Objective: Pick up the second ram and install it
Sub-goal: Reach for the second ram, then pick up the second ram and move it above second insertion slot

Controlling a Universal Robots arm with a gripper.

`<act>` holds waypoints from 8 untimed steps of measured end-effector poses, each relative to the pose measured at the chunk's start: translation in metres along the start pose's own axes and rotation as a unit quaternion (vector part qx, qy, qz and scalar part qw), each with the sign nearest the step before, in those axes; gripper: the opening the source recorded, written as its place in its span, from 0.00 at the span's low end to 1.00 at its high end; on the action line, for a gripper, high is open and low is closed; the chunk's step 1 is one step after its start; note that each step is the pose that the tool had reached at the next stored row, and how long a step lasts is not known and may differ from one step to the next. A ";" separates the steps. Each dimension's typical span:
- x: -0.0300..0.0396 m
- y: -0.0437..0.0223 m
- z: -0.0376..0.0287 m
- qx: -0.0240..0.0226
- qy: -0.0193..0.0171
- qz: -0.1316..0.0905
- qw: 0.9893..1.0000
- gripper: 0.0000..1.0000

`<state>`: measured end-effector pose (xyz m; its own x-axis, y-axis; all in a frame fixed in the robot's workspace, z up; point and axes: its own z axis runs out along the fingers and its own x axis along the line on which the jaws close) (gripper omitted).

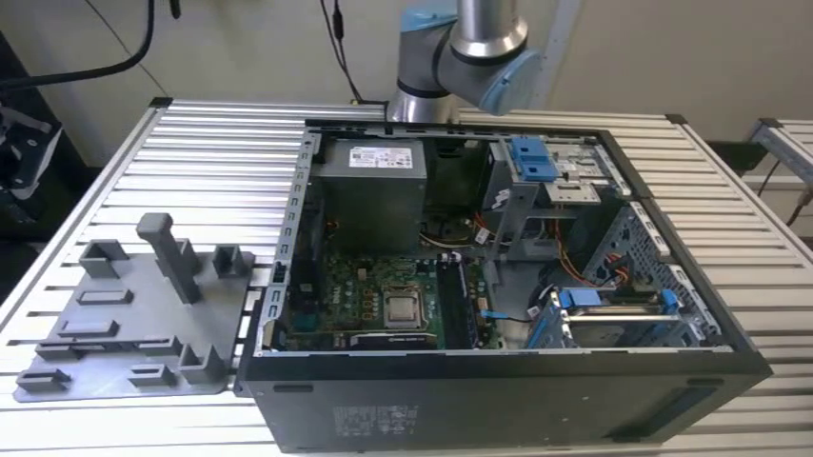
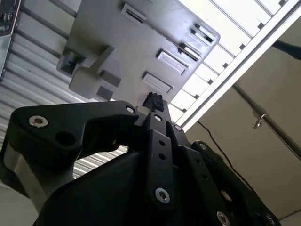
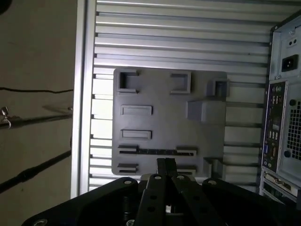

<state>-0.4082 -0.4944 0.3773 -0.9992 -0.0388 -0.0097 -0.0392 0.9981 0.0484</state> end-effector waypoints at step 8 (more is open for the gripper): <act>0.0003 -0.0055 0.0000 0.000 0.000 0.000 1.000 0.11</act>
<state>-0.4083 -0.4999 0.3770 -0.9992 -0.0387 -0.0098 -0.0392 0.9981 0.0485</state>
